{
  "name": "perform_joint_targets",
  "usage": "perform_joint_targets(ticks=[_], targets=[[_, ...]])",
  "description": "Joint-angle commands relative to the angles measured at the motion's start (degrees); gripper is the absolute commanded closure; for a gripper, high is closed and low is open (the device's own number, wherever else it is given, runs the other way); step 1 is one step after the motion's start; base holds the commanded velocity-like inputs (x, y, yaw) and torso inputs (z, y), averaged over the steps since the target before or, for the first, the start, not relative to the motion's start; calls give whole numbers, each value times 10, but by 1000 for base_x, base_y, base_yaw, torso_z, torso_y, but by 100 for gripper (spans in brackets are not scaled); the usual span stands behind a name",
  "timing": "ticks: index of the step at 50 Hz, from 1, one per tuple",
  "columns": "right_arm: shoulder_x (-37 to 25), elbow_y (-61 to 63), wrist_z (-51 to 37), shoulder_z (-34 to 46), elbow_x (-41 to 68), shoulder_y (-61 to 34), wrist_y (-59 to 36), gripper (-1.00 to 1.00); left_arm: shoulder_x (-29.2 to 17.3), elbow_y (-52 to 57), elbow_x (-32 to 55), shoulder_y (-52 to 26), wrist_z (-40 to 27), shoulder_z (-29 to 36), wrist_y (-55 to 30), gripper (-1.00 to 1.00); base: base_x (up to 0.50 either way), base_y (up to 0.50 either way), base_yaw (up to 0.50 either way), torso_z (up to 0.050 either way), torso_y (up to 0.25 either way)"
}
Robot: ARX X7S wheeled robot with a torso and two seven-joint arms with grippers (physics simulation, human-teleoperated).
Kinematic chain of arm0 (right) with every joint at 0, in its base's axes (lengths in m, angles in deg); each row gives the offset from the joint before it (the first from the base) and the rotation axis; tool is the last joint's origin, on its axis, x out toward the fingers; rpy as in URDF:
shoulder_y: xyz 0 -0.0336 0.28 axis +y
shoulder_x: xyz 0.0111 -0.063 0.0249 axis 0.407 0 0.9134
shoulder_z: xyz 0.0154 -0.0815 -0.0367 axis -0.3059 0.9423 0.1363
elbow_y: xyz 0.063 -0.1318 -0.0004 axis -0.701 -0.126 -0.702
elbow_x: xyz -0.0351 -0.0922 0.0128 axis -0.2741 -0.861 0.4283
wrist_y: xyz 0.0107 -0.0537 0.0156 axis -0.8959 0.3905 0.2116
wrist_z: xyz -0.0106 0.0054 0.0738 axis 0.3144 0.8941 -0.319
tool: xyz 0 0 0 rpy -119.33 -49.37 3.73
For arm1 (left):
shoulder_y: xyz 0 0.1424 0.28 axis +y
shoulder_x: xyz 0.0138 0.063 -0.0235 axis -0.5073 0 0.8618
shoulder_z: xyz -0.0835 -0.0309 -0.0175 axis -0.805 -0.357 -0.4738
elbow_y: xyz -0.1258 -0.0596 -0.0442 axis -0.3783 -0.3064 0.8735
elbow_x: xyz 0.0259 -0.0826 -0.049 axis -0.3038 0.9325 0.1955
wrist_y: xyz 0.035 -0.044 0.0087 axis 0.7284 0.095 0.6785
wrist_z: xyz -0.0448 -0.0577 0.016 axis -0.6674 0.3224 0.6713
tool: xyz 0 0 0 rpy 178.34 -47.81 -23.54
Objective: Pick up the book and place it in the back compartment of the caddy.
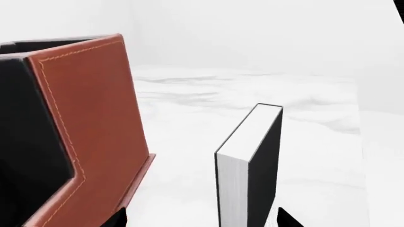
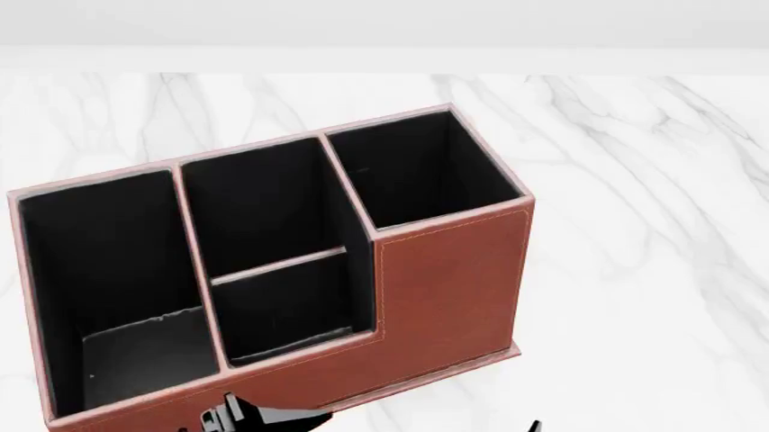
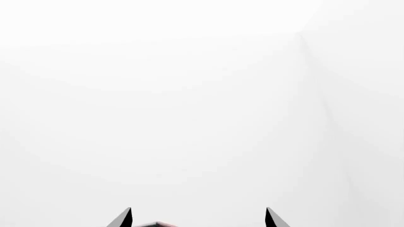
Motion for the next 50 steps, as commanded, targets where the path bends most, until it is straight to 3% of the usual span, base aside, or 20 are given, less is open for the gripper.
perform_joint_targets(ticks=[1, 50], targets=[[-2, 0, -2, 2, 0, -1, 0, -100, 18, -15, -13, -11, 7, 17, -5, -100, 0, 0, 0, 0, 0], [-8, -5, -9, 11, 2, -5, 2, -100, 98, -141, -50, -56, 30, 53, 14, -100, 0, 0, 0, 0, 0]])
